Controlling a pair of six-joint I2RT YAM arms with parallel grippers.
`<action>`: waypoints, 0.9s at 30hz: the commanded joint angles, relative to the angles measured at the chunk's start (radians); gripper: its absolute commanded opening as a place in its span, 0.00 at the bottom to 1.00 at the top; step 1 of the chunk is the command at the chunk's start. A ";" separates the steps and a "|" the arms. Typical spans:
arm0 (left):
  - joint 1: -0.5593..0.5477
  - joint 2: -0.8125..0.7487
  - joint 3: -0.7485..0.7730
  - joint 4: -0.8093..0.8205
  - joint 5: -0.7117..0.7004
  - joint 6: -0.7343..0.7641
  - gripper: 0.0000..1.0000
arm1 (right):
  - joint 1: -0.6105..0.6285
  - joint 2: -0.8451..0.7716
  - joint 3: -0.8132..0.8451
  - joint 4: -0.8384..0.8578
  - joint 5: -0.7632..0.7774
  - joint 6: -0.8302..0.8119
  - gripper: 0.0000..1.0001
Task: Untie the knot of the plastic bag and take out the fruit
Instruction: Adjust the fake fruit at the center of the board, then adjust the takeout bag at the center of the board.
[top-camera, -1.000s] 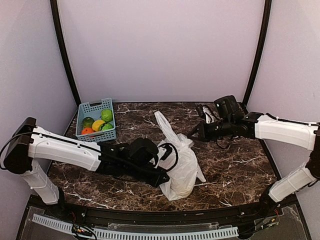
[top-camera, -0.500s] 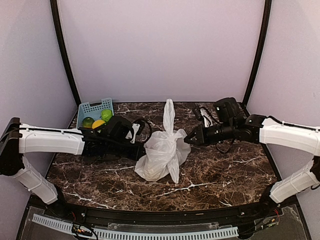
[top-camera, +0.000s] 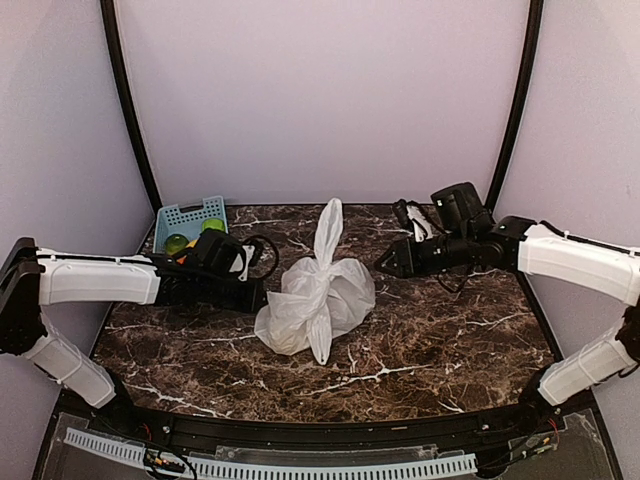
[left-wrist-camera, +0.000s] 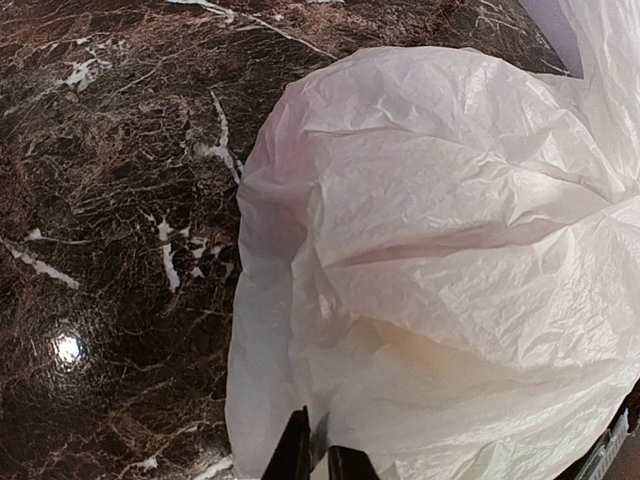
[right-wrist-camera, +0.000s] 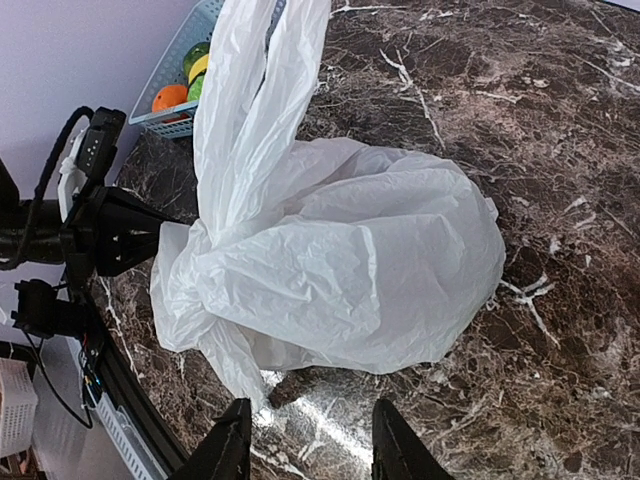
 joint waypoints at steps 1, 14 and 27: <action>0.012 -0.047 0.030 -0.031 0.001 0.015 0.13 | -0.002 0.055 0.087 -0.033 -0.018 -0.104 0.41; 0.016 -0.258 0.057 -0.158 -0.089 -0.017 0.79 | -0.002 0.189 0.169 0.016 -0.107 -0.182 0.88; 0.017 -0.317 0.051 -0.144 0.011 -0.067 0.91 | -0.003 0.344 0.232 0.086 -0.196 -0.199 0.97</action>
